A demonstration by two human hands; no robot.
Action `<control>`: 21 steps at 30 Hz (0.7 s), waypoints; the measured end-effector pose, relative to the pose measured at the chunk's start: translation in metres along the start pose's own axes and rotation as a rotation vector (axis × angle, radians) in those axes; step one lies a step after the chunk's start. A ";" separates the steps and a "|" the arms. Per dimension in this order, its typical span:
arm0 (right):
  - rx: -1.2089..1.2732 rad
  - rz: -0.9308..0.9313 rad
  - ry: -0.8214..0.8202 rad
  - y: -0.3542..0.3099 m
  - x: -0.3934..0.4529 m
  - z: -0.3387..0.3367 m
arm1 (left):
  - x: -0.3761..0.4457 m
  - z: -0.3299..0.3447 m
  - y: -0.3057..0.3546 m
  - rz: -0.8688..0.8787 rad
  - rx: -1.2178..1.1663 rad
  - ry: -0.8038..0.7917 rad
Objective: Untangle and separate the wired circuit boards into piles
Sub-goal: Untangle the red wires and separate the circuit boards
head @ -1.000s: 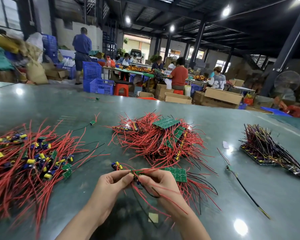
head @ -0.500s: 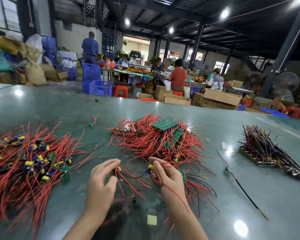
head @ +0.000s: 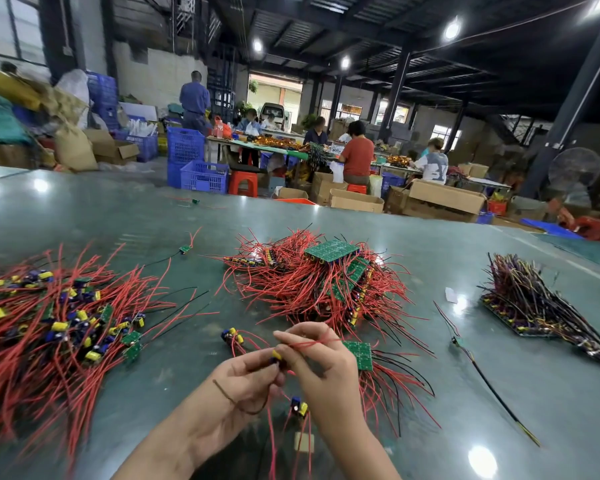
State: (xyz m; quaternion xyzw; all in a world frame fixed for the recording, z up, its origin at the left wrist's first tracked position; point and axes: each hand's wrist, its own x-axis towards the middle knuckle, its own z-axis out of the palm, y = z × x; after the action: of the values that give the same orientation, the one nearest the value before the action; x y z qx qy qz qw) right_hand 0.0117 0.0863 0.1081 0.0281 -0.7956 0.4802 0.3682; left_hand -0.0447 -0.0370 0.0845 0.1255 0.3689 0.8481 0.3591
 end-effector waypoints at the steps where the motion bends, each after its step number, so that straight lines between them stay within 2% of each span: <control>1: -0.014 0.011 0.006 0.000 0.000 -0.001 | 0.001 0.000 0.000 -0.010 0.002 0.008; 4: -0.020 0.062 0.014 -0.001 0.002 -0.004 | 0.002 -0.001 -0.001 -0.039 0.021 0.021; 6: 0.088 0.195 -0.010 -0.005 0.003 -0.006 | 0.000 0.000 0.001 -0.028 0.080 0.024; 10: 0.261 0.469 -0.052 -0.003 0.007 -0.009 | -0.002 -0.001 0.008 0.129 0.499 0.020; 12: 0.324 0.542 -0.073 -0.004 0.007 -0.009 | -0.004 -0.002 0.012 0.163 0.671 0.002; 17: 0.322 0.523 -0.024 -0.003 0.006 -0.009 | -0.003 0.000 0.010 0.110 0.723 0.091; 21: 0.376 0.550 0.093 0.002 0.009 -0.012 | -0.002 0.003 0.003 0.060 0.754 0.027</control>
State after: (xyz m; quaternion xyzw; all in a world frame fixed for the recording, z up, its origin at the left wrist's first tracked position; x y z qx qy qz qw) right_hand 0.0108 0.0993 0.1150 -0.1424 -0.6532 0.7007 0.2492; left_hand -0.0433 -0.0382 0.0883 0.2486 0.6559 0.6644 0.2579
